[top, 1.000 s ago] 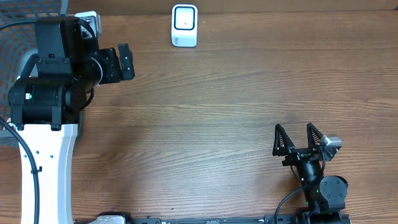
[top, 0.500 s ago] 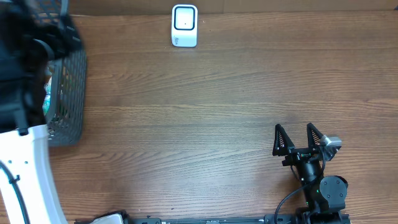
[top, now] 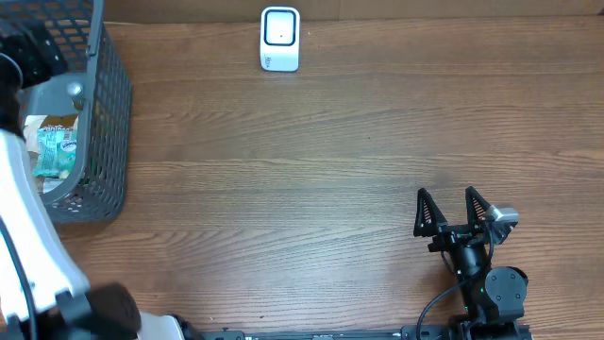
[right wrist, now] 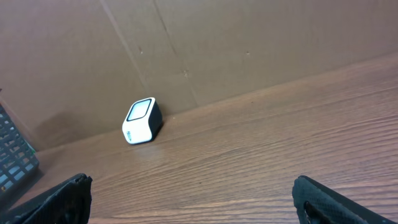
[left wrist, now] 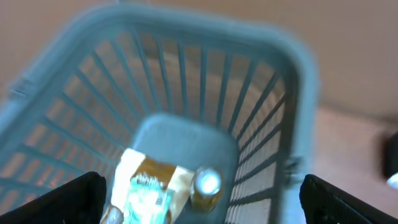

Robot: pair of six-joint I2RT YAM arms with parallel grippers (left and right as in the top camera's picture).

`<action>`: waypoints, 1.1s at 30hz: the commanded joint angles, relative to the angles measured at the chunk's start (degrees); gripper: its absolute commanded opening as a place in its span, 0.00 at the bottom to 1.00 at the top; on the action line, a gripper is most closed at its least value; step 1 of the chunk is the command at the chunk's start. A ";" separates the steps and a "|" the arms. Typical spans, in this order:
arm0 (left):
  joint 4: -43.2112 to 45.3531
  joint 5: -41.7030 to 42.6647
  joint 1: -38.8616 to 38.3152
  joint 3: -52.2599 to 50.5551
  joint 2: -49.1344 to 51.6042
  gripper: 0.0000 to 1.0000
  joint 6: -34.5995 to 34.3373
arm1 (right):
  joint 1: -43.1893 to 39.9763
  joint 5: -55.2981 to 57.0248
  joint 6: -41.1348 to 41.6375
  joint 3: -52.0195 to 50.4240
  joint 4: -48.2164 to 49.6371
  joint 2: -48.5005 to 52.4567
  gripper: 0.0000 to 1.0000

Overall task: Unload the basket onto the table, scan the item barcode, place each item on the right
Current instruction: 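Lower the left gripper into the basket over the yellow bottle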

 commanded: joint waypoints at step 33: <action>-4.17 19.12 5.64 0.22 25.09 0.80 21.81 | 0.33 0.09 -0.04 -0.61 0.17 -0.46 1.00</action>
